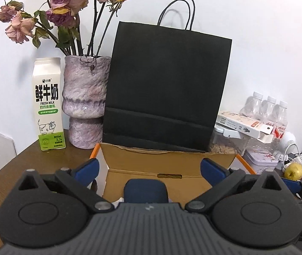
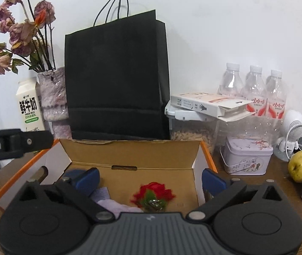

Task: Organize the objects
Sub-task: 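Lower both items into the box and open both grippers, then withdraw both grippers from the box toward the braided cable and tan tag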

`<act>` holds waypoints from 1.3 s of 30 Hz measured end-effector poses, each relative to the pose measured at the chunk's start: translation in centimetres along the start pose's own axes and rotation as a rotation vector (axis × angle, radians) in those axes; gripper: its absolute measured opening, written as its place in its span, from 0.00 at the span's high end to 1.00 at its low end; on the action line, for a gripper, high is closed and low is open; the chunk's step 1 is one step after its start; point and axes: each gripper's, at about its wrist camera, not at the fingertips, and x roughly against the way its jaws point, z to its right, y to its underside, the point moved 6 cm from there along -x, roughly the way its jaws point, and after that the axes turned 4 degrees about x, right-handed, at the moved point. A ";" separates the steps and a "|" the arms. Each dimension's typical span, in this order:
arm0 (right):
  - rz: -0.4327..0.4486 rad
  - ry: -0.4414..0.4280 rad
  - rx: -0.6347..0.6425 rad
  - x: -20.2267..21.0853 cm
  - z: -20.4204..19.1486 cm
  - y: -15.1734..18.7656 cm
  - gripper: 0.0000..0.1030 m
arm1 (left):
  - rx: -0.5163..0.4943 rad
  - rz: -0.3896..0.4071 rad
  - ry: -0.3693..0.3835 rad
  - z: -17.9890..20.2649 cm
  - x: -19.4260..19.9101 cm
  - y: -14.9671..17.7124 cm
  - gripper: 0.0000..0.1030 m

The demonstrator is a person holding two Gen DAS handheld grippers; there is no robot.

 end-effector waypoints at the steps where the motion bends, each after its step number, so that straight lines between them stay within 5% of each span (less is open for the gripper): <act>1: 0.000 -0.001 0.002 0.0 -0.1 0.0 0.00 | 0.000 -0.001 0.000 0.0 0.0 0.0 0.00; 15: 0.018 -0.025 0.022 2.6 -0.6 -1.0 0.00 | 0.017 0.018 0.038 0.1 2.5 -0.5 0.00; 39: 0.099 0.013 0.071 13.9 -1.6 1.3 0.00 | 0.007 0.086 0.077 -2.0 14.0 1.1 0.00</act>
